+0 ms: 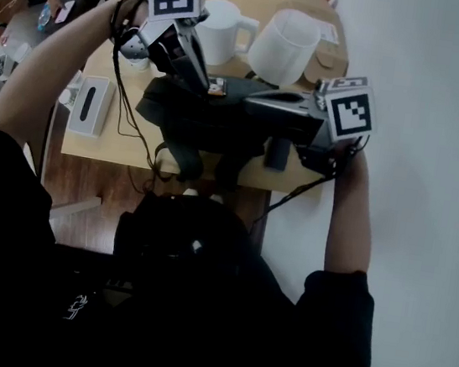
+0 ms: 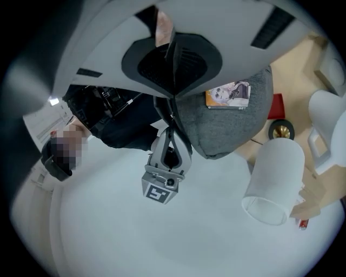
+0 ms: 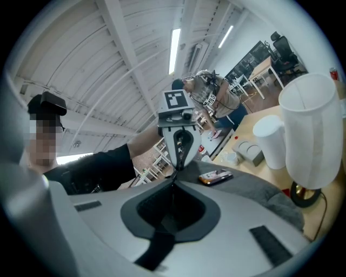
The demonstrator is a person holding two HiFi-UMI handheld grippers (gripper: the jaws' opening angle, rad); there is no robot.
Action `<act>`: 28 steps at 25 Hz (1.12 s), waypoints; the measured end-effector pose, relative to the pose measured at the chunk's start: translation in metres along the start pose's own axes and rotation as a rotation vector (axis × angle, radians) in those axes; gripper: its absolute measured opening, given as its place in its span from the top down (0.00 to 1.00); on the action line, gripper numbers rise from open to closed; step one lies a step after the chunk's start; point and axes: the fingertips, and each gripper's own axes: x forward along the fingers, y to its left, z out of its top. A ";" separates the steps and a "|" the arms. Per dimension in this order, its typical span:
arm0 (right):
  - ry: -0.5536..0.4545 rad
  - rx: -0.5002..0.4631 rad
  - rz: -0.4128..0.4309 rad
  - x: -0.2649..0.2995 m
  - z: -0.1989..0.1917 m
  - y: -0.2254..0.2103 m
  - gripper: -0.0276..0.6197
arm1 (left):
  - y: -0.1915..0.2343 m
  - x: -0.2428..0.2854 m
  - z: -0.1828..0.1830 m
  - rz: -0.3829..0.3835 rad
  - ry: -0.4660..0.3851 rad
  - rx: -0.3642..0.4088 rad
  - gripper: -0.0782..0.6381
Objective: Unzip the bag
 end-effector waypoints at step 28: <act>-0.005 -0.081 -0.044 0.002 0.005 0.005 0.94 | 0.002 0.010 -0.024 0.578 -0.104 0.124 0.86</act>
